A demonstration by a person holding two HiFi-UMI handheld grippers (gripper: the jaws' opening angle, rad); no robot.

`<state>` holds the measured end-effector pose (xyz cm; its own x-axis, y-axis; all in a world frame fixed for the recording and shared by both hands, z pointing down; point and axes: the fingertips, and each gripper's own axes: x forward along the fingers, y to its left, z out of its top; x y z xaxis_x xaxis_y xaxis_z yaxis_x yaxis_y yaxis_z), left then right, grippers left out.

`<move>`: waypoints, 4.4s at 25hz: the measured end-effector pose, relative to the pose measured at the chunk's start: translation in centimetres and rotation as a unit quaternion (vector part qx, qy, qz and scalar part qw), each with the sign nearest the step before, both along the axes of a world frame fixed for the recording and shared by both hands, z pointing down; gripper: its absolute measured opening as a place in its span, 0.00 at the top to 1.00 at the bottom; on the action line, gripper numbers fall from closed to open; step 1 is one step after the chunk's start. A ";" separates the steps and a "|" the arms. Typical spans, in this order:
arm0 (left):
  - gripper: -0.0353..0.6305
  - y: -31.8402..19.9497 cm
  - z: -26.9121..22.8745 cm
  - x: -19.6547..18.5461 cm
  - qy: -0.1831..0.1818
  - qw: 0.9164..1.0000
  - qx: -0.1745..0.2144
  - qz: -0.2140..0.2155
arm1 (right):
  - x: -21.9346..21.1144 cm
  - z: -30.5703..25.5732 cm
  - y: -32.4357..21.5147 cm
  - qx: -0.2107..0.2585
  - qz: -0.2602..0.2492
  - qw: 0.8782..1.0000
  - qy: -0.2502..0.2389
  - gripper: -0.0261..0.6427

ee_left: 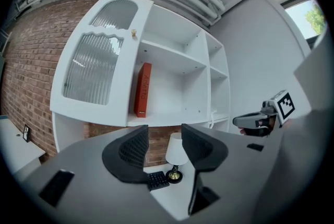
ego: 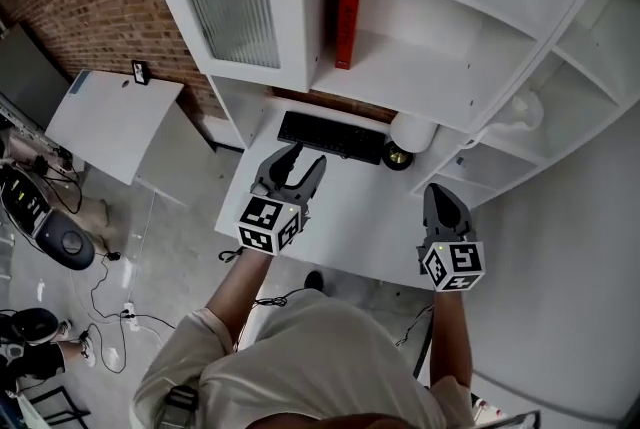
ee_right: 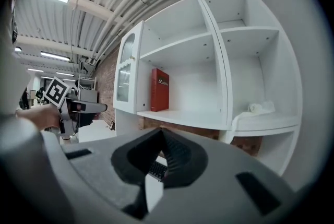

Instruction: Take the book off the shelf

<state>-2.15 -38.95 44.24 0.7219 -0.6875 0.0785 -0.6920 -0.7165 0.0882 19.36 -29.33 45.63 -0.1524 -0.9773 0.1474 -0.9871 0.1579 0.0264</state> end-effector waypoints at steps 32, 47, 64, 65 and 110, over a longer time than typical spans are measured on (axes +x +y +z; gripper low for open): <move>0.67 -12.7 -5.1 9.0 -0.024 0.995 0.041 -0.084 | 5.1 -0.8 -4.7 0.014 -0.030 0.999 -0.011 0.96; 0.65 -19.9 -6.3 9.9 -0.050 0.981 0.017 -0.186 | 7.7 -1.1 -5.1 0.025 -0.066 0.997 -0.020 0.96; 0.63 -25.8 -5.0 11.3 -0.077 0.971 -0.004 -0.228 | 11.4 0.3 -5.0 0.018 -0.038 0.998 -0.038 0.96; 0.63 -26.2 -5.0 11.3 -0.077 0.970 -0.004 -0.231 | 11.6 0.3 -5.0 0.017 -0.037 0.998 -0.039 0.96; 0.72 -21.1 -5.8 11.0 -0.051 0.976 0.015 -0.211 | 12.4 1.7 -3.7 0.000 -0.077 0.996 -0.035 0.96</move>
